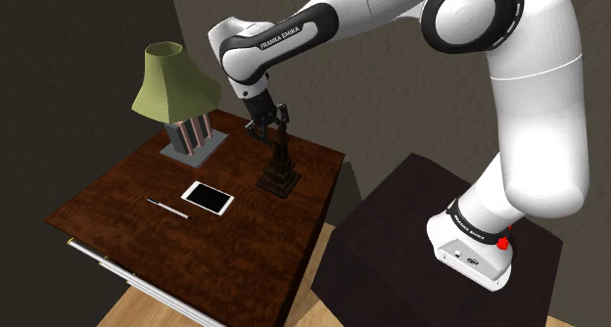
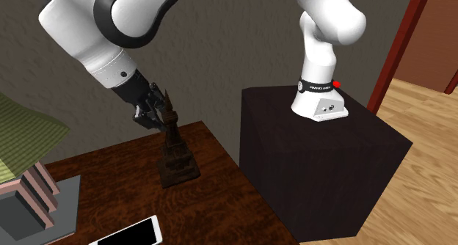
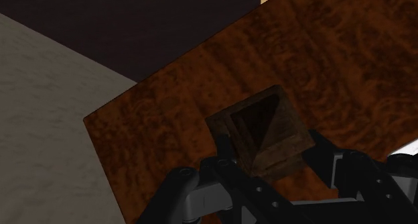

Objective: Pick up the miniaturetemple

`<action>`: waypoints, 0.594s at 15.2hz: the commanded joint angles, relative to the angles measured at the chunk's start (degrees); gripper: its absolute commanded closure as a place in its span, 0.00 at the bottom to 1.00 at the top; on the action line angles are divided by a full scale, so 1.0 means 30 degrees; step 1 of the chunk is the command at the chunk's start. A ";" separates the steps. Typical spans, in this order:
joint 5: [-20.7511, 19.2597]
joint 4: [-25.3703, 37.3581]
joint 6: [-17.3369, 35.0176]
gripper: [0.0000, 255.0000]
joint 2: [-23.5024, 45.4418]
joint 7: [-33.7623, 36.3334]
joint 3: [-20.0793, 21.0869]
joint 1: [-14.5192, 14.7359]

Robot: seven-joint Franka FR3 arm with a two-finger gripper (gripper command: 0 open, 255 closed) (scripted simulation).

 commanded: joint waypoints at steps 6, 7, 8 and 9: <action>0.0035 0.0028 -0.0197 1.00 -0.0131 -0.0031 0.0016 -0.0024; 0.0065 0.0081 -0.0377 1.00 -0.0262 -0.0045 0.0036 -0.0034; 0.0095 0.0148 -0.0563 1.00 -0.0384 -0.0059 0.0054 -0.0041; 0.0124 0.0214 -0.0749 1.00 -0.0507 -0.0073 0.0073 -0.0049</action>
